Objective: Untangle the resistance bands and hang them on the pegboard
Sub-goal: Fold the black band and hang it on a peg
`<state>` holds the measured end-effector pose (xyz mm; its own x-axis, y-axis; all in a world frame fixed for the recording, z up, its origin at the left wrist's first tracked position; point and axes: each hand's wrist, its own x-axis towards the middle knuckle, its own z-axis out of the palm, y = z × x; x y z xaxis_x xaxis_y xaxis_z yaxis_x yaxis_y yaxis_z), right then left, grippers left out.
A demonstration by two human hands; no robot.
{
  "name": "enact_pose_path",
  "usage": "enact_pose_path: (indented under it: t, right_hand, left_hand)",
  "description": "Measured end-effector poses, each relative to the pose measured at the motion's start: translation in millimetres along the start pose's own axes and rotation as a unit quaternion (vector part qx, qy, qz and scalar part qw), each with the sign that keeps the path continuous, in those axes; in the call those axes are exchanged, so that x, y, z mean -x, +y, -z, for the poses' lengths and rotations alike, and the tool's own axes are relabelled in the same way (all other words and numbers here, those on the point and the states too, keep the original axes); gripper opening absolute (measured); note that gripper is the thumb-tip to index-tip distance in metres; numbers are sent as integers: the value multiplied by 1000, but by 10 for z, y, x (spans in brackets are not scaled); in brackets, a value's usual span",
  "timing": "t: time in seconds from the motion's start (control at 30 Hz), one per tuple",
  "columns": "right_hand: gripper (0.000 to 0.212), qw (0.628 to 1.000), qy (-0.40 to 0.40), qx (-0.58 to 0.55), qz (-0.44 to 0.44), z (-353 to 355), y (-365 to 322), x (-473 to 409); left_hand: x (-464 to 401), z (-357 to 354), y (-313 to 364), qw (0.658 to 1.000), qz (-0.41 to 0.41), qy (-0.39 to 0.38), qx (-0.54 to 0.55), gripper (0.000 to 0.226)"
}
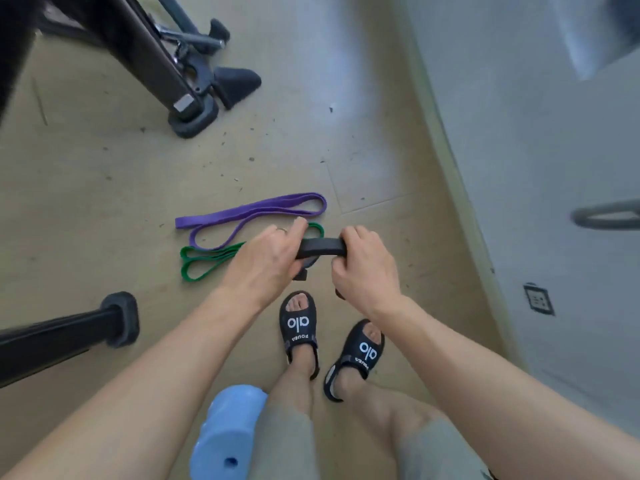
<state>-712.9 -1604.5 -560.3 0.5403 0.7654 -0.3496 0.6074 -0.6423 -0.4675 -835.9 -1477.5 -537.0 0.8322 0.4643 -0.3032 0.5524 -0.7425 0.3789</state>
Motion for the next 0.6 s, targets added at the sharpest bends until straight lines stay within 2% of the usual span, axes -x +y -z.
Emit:
enact_pose_path:
  t: [0.13,0.33,0.47,0.53,0.6]
  right_hand:
    - [16,998,61,7,-3,1086,-107,551]
    - [16,985,159,60,-40,2429,-187,1352]
    - [37,965,246,-85,-20,3169,-351,1930]
    - [37,958,238,-159,-33,3487,-422,2194]
    - [33,947,203,-237,-73,3719,-431,2411]
  left_hand:
    - [101,932,811,996,-86,-25,11,22]
    - [207,2140,1963,965,-252,-66,-20,16]
    - [311,2684,2650,937,-345,-52,-25,21]
    - [368,2875,2992,916,-395,-51,-39,27]
    - [415,3032,3261,898,-436,-53,-44,23]
